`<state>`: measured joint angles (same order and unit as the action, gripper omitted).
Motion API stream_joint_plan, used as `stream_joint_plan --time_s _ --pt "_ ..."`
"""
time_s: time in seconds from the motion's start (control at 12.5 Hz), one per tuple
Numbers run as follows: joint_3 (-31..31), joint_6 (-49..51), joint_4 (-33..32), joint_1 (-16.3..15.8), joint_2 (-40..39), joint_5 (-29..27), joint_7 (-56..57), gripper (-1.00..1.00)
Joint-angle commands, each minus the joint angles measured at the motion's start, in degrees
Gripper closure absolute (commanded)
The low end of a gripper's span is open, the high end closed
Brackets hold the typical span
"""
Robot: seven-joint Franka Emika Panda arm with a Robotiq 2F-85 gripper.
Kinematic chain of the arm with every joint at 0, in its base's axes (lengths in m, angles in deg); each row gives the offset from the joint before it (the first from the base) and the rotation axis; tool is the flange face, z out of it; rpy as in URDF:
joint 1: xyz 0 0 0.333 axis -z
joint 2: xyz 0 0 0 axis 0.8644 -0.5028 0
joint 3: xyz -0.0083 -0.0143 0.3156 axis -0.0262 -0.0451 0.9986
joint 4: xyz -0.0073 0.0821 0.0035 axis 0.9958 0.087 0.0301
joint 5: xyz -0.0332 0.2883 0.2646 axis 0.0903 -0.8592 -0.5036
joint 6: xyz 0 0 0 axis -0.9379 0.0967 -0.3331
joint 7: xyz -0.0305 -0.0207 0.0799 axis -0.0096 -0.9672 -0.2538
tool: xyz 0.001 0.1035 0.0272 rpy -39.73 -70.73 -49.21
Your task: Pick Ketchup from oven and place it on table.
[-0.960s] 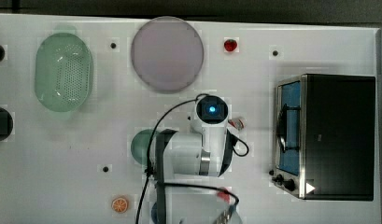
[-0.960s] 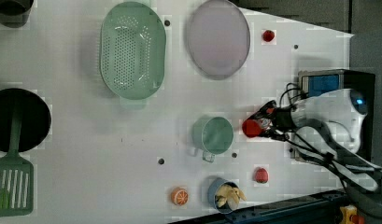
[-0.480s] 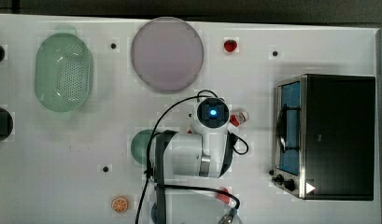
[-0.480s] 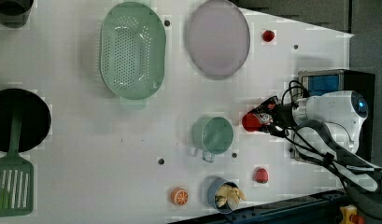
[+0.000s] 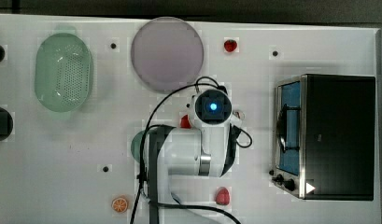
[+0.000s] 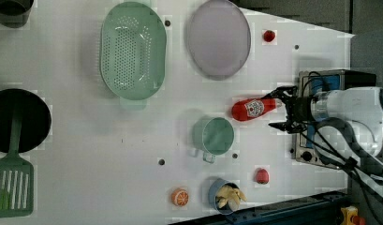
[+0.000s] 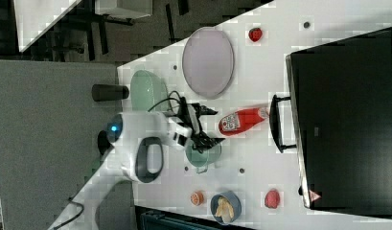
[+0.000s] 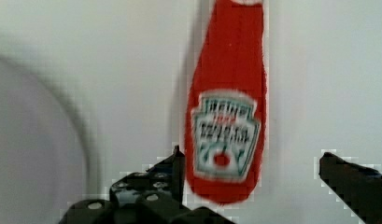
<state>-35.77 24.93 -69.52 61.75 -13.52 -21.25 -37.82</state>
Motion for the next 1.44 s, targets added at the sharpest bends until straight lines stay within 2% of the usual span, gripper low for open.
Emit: stream_joint_plan --time_s 0.08,0.4,0.64,1.44 --pt "0.04 10.71 8.46 0.46 8.05 0.14 -1.78 -1.0" --pt "-0.3 28.97 21.64 0.59 14.96 0.31 -1.79 -1.0" --pt "-0.15 42.32 29.39 0.55 16.07 0.26 -1.78 -1.0" --pt "-0.22 42.47 30.7 0.6 15.57 0.26 -1.78 -1.0"
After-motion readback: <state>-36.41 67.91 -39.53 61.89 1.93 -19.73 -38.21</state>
